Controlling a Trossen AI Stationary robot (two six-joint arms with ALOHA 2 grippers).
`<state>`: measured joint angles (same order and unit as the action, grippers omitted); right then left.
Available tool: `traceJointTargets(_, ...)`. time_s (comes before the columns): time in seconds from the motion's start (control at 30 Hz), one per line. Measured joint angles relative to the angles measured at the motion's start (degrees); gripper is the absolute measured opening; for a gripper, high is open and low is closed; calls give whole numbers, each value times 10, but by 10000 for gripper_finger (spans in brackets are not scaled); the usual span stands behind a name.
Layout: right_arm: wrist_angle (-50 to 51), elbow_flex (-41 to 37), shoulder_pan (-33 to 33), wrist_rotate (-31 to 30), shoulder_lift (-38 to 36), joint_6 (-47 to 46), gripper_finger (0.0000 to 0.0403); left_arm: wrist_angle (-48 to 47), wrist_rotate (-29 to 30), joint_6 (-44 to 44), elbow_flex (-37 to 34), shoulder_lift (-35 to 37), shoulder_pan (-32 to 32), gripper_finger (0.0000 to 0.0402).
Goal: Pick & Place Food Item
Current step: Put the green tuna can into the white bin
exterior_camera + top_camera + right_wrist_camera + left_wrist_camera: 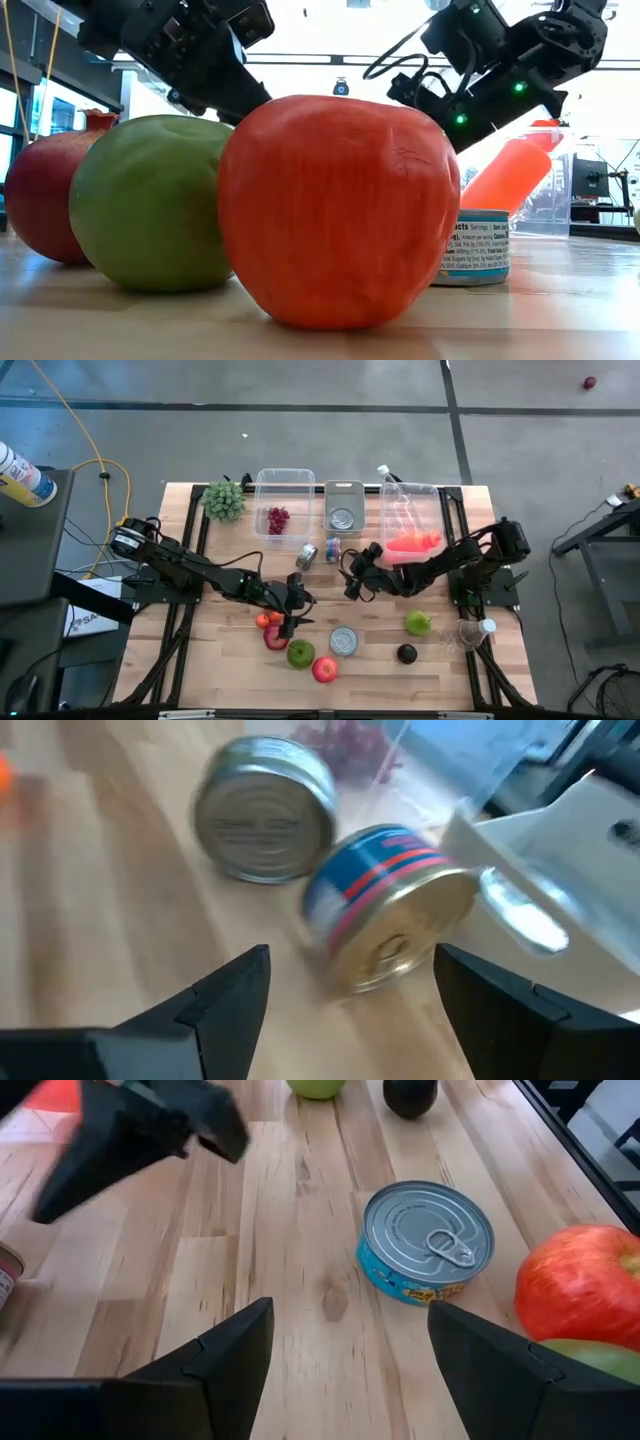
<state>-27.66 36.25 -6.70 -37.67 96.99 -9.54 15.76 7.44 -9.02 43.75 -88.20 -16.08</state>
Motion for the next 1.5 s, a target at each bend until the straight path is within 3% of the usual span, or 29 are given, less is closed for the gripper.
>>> traceJointTargets(0.27, 0, 0, 49, 51, 0, 81, 270, -6, 1, 0, 0, 0, 0, 258)
traceJointTargets(0.63, -44, 0, 78, 170, 18, 20, 270, -11, 1, 0, 0, 0, 0, 258)
traceJointTargets(1.13, -130, 4, 107, 198, 86, 31, 270, -16, 1, 0, 0, 0, 0, 258)
traceJointTargets(1.5, -136, 3, 100, 232, 87, 10, 270, -16, 1, 0, 0, 0, 0, 258)
